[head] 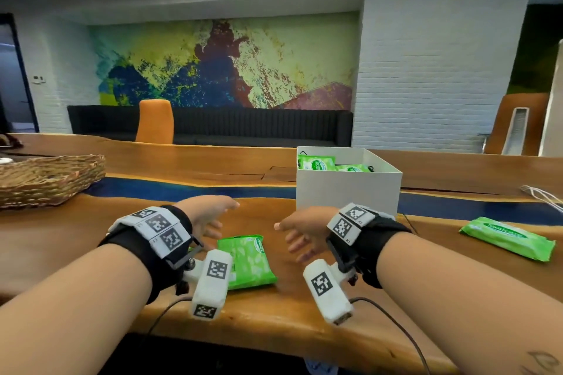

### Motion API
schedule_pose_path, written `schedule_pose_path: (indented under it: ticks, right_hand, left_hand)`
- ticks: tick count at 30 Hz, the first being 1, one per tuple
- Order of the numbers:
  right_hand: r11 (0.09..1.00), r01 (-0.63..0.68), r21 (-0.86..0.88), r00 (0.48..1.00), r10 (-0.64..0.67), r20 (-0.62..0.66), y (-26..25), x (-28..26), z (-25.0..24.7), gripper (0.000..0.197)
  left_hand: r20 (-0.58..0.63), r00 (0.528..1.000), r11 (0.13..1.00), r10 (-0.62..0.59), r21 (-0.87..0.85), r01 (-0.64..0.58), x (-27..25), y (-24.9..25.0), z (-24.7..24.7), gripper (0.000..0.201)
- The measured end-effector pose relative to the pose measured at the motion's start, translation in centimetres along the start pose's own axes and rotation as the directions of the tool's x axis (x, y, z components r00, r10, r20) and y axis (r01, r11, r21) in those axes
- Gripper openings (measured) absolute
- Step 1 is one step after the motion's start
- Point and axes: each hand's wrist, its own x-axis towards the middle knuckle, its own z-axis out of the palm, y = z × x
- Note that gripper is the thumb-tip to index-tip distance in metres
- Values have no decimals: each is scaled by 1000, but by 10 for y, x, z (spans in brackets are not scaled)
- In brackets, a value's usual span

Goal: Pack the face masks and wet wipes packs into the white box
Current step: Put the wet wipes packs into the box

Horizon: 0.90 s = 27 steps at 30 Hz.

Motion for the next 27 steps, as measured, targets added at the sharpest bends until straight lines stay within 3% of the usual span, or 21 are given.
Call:
schedule_pose_path:
  ticks: [7,15,18,20,27]
  right_hand:
    - [996,-81,34,996,80,30,4,18,21,37]
    - [991,-26,128,998,19,62,2,24,35,27]
    - [974,-35,223,998,22,58,1,25,26,7]
    - [960,-64,272,997,47,67,2,25,24,8]
    - [986,-126,111,992,128,-6,4,36,27,17]
  left_hand:
    - [-24,999,999,-41,15,41,5,-8,11,66]
    - [0,997,995,-82,-56,81,8,-9,22,68]
    - [10,998,997,-62,-50,62,8,-4,27,69]
    - [18,998,997,-57,-53,58,9,-1,30,66]
    - [32,998,997,-51,-53,53,14,-3,40,59]
